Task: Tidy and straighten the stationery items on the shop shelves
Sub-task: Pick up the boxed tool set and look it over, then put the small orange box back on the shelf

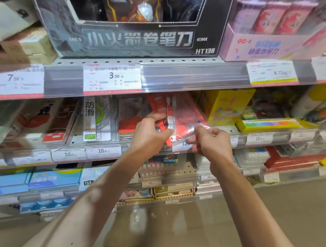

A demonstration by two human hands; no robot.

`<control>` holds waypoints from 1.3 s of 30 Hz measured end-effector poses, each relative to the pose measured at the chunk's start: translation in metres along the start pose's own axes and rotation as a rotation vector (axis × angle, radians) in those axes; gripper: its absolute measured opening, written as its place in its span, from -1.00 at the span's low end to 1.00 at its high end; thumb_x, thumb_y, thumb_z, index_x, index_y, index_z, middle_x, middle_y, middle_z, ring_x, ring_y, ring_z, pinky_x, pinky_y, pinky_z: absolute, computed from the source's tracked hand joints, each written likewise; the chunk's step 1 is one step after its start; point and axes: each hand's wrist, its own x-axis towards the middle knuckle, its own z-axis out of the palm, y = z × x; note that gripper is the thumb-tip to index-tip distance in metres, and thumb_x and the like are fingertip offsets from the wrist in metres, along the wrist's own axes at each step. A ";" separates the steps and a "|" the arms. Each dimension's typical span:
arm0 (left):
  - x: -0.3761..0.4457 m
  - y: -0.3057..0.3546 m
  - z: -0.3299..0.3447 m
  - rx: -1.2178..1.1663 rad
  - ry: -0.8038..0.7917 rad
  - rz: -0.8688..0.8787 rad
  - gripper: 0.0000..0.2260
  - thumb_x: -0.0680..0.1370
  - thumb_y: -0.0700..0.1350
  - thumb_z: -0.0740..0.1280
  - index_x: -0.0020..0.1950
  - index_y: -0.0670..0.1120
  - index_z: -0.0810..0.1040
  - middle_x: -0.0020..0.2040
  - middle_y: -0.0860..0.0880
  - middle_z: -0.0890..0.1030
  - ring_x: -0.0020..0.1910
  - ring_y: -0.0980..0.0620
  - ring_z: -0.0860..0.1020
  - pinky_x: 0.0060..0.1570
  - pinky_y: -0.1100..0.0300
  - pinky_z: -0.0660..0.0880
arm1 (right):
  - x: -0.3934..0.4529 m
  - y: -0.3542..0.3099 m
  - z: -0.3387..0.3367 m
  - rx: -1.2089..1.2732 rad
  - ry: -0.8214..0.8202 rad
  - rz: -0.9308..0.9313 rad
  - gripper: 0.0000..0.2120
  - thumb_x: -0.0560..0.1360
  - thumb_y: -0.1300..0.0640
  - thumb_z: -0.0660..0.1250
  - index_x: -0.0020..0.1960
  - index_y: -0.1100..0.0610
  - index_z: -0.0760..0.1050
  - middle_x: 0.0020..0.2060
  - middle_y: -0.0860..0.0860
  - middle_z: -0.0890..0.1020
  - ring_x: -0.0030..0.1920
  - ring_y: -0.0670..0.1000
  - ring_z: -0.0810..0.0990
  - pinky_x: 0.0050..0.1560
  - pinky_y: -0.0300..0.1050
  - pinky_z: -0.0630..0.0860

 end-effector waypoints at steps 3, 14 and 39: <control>0.006 -0.002 0.001 -0.002 0.044 -0.014 -0.60 0.46 -0.12 0.46 0.29 0.02 0.56 -0.08 0.11 0.62 -0.34 0.22 0.59 -0.25 0.46 0.46 | 0.005 0.000 -0.001 0.008 0.046 -0.015 -0.91 0.59 0.17 0.31 -0.03 0.12 0.39 -0.38 0.07 0.71 -0.52 0.02 0.58 -0.14 0.11 0.64; 0.016 -0.002 -0.005 0.183 -0.011 0.022 -0.65 0.58 0.03 0.32 0.36 0.03 0.51 0.48 0.04 0.39 0.26 -0.03 0.53 0.30 0.07 0.44 | 0.013 0.002 -0.004 -0.607 0.145 -0.135 -0.51 0.43 -0.30 0.30 0.10 0.09 0.52 -0.20 0.05 0.70 -0.09 0.13 0.65 -0.06 -0.02 0.55; -0.186 0.087 -0.196 -0.219 0.051 -0.234 -0.74 0.58 -0.15 0.33 0.07 0.25 0.51 -0.08 0.23 0.66 -0.10 0.29 0.59 -0.19 0.47 0.46 | -0.205 -0.111 -0.032 -0.406 -0.134 -0.336 -0.92 0.55 0.07 0.39 0.03 -0.05 0.59 -0.16 -0.13 0.68 -0.16 -0.14 0.64 -0.15 -0.04 0.61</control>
